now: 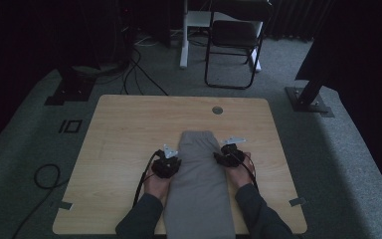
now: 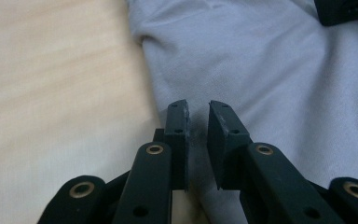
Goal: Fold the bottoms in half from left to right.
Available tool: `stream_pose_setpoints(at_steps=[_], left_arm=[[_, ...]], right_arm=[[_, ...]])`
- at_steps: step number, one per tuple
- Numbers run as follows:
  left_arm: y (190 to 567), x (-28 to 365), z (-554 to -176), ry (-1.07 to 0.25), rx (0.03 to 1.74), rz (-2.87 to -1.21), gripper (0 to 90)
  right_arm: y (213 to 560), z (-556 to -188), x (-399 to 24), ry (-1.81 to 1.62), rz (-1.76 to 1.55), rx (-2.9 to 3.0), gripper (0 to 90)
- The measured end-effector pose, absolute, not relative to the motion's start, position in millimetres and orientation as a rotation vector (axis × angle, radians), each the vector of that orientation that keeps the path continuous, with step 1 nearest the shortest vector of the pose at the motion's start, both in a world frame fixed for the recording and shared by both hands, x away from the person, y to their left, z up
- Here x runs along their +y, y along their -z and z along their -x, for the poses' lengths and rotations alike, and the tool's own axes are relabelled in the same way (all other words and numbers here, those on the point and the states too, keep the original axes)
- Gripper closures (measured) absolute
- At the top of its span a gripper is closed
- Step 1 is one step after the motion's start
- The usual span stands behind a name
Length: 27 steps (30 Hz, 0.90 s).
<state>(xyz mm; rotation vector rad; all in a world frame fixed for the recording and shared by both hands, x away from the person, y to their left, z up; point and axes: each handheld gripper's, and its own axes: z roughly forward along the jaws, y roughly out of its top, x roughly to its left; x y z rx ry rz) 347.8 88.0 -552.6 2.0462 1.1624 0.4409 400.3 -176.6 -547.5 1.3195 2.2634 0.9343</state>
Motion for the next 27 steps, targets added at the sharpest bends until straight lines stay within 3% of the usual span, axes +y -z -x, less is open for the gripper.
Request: stream_pose_setpoints(at_steps=[7, 9, 11, 19, 27], left_arm=[[552.0, 88.9, -318.2, -0.424, 1.140, -2.067, 78.0], [549.8, 85.6, -315.7, -0.417, 1.117, -2.096, 74.0], [547.1, 84.7, -321.4, -0.422, 1.111, -2.082, 67.3], [537.6, 79.5, -368.0, -0.490, 1.209, -1.996, 55.5], [547.2, 71.5, -390.7, -0.422, 1.263, -2.011, 50.6]], right_arm=[[547.0, -370.7, -174.3, -0.940, -1.274, 2.311, 62.9], [545.9, -367.5, -173.2, -0.931, -1.271, 2.329, 61.2], [544.9, -370.5, -172.6, -0.926, -1.267, 2.313, 58.7], [536.8, -410.2, -164.2, -0.974, -1.355, 2.258, 53.2], [543.3, -424.5, -151.5, -0.919, -1.363, 2.273, 53.1]])
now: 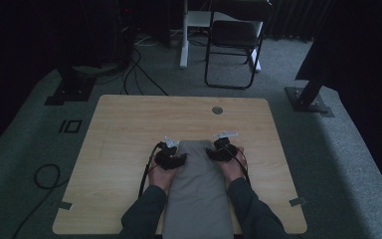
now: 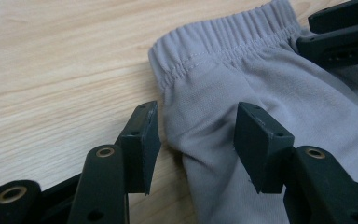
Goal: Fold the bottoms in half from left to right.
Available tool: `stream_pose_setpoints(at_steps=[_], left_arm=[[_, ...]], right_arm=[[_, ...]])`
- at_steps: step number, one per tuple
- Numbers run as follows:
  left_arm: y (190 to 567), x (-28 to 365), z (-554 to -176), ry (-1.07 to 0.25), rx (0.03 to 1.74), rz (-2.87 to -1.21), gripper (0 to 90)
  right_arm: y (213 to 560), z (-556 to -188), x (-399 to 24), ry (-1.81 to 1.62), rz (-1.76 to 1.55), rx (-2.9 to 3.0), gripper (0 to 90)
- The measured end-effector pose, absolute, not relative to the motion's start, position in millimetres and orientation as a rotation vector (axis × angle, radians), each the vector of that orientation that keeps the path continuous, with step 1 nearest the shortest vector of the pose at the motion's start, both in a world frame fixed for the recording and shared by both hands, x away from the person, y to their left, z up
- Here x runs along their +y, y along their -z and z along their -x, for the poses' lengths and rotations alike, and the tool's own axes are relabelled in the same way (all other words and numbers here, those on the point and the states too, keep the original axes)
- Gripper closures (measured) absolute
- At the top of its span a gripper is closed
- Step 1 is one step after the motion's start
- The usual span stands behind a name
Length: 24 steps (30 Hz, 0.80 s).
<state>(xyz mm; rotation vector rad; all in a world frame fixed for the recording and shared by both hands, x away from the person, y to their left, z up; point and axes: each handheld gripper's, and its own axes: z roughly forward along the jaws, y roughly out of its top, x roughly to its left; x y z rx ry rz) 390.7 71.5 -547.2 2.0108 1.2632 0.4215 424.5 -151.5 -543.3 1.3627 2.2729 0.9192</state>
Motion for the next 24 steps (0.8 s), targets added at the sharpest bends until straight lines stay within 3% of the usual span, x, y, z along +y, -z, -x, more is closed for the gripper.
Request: stream_pose_setpoints(at_steps=[7, 10, 16, 24], left_arm=[[549.7, 67.0, -391.0, -0.466, 1.247, -2.057, 52.6], [548.8, 65.9, -392.7, -0.449, 1.242, -2.061, 59.6], [548.2, 67.4, -399.8, -0.370, 1.252, -2.041, 82.0], [547.5, 69.0, -404.1, -0.360, 1.248, -2.049, 84.7]], right_arm=[[545.4, -422.8, -149.3, -0.902, -1.353, 2.271, 53.3], [543.5, -422.8, -147.7, -0.900, -1.348, 2.297, 66.9], [541.8, -429.1, -146.1, -0.914, -1.383, 2.318, 84.1], [542.1, -434.9, -148.1, -0.929, -1.387, 2.320, 85.3]])
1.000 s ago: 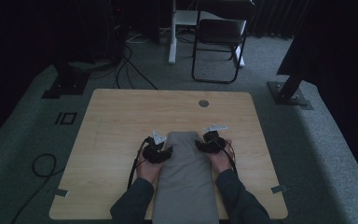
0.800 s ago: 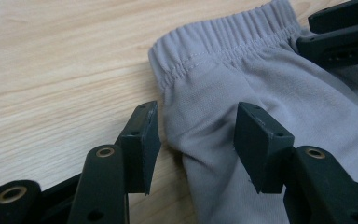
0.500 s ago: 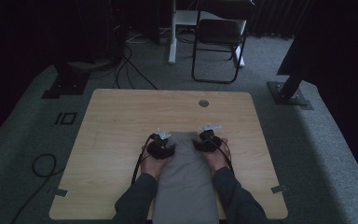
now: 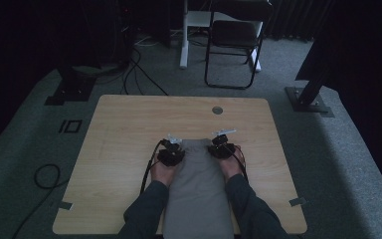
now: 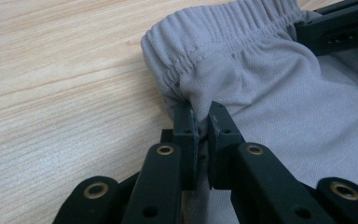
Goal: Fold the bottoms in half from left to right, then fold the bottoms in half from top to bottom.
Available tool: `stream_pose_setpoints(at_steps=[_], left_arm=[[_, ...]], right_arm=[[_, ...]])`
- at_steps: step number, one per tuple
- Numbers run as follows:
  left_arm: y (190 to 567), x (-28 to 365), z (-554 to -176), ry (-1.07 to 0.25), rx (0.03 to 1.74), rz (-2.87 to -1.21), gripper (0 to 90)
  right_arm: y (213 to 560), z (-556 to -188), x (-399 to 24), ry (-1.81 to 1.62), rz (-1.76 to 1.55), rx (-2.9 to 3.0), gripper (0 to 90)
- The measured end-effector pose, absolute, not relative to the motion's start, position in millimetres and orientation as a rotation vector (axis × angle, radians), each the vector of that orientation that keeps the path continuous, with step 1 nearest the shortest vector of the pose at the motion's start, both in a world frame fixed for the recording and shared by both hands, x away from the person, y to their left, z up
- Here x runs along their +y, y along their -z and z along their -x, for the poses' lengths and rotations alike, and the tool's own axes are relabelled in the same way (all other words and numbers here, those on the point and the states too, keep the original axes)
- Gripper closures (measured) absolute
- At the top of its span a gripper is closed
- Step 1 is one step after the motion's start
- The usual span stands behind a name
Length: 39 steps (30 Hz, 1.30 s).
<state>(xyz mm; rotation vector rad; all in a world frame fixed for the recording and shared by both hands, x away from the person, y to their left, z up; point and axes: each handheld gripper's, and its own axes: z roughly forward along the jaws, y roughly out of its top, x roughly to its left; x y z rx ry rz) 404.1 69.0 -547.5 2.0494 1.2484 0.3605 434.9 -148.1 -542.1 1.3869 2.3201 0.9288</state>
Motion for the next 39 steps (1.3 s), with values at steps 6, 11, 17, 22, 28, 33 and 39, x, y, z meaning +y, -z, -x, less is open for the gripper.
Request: stream_pose_setpoints(at_steps=[6, 11, 17, 22, 28, 33, 39], left_arm=[[547.7, 69.2, -404.4, -0.362, 1.246, -2.050, 84.5], [548.2, 69.6, -403.8, -0.365, 1.243, -2.046, 84.5], [546.9, 68.4, -405.4, -0.370, 1.253, -2.054, 84.7], [540.1, 69.1, -411.1, -0.385, 1.250, -2.051, 85.9], [513.5, 70.2, -417.7, -0.433, 1.216, -2.001, 86.0], [482.6, 71.1, -419.8, -0.479, 1.172, -1.946, 86.0], [454.0, 72.7, -403.7, -0.504, 1.099, -1.893, 86.0]], right_arm=[[542.5, -434.4, -148.5, -0.932, -1.383, 2.318, 84.9], [543.1, -434.0, -148.9, -0.939, -1.375, 2.318, 84.7], [542.5, -434.6, -148.4, -0.929, -1.376, 2.319, 85.1], [538.7, -436.7, -150.2, -0.957, -1.369, 2.293, 86.5], [517.2, -440.8, -155.3, -1.029, -1.343, 2.246, 86.6], [489.0, -442.2, -160.8, -1.101, -1.307, 2.194, 86.5], [459.5, -434.6, -167.6, -1.193, -1.269, 2.157, 86.4]])
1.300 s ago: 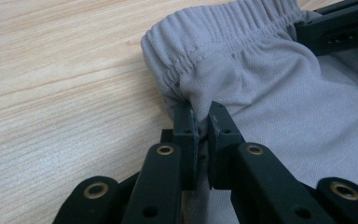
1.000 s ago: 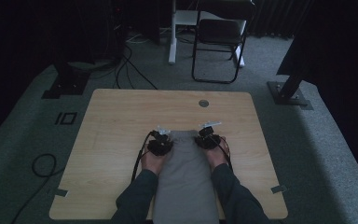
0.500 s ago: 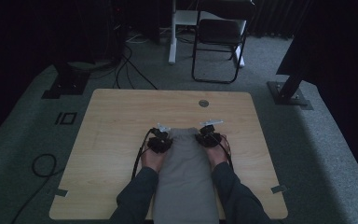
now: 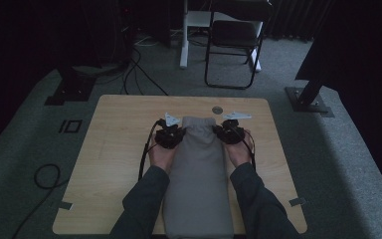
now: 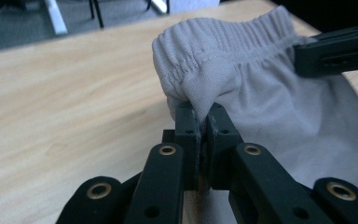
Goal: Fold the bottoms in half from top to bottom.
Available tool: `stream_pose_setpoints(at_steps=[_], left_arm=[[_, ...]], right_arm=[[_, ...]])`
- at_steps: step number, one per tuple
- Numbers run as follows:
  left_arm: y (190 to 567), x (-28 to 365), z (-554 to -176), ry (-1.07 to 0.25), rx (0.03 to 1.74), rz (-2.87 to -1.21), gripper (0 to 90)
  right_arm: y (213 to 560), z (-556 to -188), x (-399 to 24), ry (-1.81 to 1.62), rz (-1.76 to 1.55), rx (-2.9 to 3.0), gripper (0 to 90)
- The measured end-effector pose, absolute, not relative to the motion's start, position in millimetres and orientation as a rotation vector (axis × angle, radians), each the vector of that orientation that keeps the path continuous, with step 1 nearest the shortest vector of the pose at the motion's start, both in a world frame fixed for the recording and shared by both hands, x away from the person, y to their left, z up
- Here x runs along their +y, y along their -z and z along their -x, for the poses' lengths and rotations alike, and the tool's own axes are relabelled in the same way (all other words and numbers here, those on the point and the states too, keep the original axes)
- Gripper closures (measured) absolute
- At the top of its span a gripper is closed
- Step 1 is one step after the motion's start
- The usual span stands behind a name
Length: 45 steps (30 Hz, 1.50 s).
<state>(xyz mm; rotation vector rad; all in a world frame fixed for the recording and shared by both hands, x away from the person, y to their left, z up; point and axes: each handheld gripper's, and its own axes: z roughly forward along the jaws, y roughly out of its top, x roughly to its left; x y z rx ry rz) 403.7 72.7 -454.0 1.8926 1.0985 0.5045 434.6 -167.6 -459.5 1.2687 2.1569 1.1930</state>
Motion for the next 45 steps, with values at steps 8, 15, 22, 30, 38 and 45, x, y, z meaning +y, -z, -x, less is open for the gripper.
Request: stream_pose_setpoints(at_steps=[8, 15, 22, 30, 38, 45], left_arm=[[454.1, 77.2, -366.2, -0.498, 1.017, -1.917, 85.8], [475.0, 83.7, -315.9, -0.453, 0.989, -1.960, 85.7], [517.0, 81.0, -281.6, -0.359, 1.048, -2.057, 85.5], [548.1, 79.4, -267.8, -0.317, 1.066, -2.122, 85.4], [549.4, 77.6, -278.6, -0.361, 1.044, -2.126, 85.2], [549.6, 73.9, -322.9, -0.419, 1.042, -2.130, 85.1]], right_arm=[[454.9, -399.9, -177.0, -1.240, -1.203, 2.183, 86.2], [464.0, -356.1, -181.6, -1.245, -1.132, 2.254, 85.9], [504.6, -309.5, -179.8, -1.164, -1.144, 2.364, 85.2], [545.4, -289.9, -178.7, -1.067, -1.169, 2.472, 84.8], [545.4, -302.2, -176.5, -1.048, -1.166, 2.466, 84.7], [546.1, -338.3, -171.7, -1.010, -1.158, 2.405, 84.6]])
